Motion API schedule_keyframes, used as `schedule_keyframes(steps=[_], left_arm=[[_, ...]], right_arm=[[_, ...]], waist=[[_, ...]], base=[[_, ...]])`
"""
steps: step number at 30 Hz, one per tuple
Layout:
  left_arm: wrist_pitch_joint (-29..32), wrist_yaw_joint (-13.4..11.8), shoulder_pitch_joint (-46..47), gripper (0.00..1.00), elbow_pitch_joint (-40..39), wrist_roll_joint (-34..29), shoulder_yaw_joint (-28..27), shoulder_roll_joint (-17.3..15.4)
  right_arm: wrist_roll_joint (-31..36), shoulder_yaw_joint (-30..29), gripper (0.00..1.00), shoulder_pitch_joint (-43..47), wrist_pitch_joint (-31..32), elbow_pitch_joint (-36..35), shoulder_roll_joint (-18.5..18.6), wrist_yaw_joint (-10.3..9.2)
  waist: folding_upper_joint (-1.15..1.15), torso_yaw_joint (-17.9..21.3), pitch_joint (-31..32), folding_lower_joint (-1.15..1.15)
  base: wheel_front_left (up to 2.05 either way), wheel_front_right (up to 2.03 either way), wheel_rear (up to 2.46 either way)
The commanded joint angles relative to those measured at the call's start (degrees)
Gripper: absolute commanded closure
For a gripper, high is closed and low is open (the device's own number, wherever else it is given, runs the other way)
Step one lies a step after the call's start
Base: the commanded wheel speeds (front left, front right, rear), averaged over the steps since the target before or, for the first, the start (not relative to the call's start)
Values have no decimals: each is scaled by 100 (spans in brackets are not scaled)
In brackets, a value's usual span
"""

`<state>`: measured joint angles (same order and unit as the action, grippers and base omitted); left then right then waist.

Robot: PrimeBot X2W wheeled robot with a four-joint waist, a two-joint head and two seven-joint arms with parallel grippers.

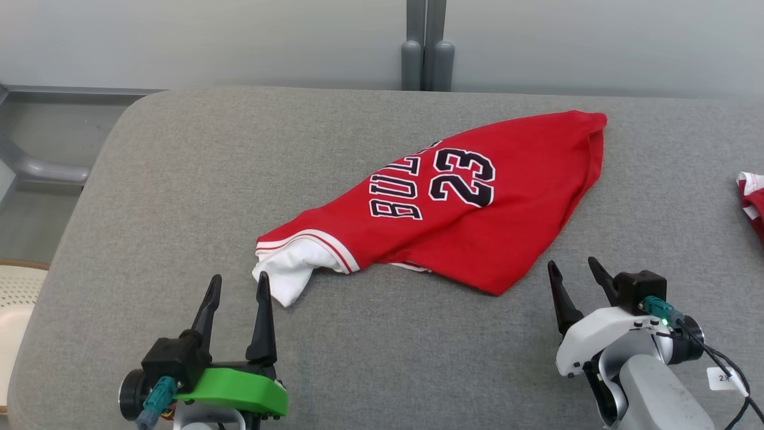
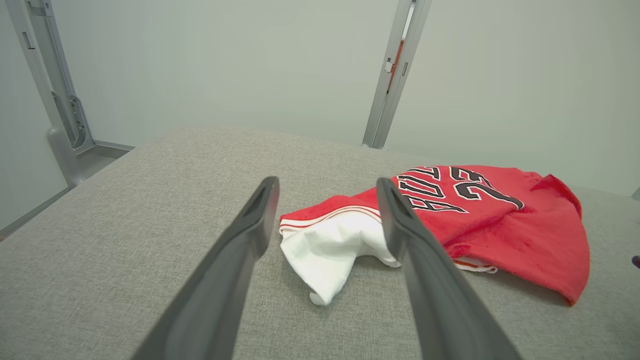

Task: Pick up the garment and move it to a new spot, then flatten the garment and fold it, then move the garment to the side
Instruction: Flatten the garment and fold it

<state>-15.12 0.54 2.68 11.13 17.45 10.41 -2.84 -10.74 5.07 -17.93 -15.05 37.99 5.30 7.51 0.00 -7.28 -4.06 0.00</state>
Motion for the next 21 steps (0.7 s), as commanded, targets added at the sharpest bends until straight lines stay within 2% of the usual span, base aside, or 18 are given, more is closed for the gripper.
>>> schedule_keyframes(steps=[1,13,14,15,16,17,21], left_arm=[[-2,15,-59,0,1,-38,0,-11],[-2,12,139,0,-13,-41,15,-10],[-2,3,145,0,-10,-42,5,-11],[-2,-2,154,0,-11,-50,-6,-10],[-2,-3,161,0,-12,-54,-12,-10],[-2,-3,164,0,-15,-58,-23,-10],[-1,-40,124,0,-41,-61,-68,-11]], right_arm=[[25,-49,0,-42,-17,142,-41,-4],[-517,171,0,-903,-17,1572,-222,-4],[-544,223,24,-973,-18,1699,-225,-4],[-584,253,59,-1045,-17,1772,-230,-3],[-619,266,68,-1086,-17,1793,-231,-3],[-659,288,100,-1111,-17,1768,-234,-4],[-675,193,100,-1050,-18,1481,-227,-4]], waist=[[0,-85,-23,0],[0,-493,-293,0],[0,-513,-305,0],[0,-528,-314,0],[0,-537,-318,0],[0,-542,-322,0],[0,-490,-305,0]], base=[[0,0,0],[0,0,0],[0,0,0],[0,0,0],[0,0,0],[0,0,0],[0,0,0]])
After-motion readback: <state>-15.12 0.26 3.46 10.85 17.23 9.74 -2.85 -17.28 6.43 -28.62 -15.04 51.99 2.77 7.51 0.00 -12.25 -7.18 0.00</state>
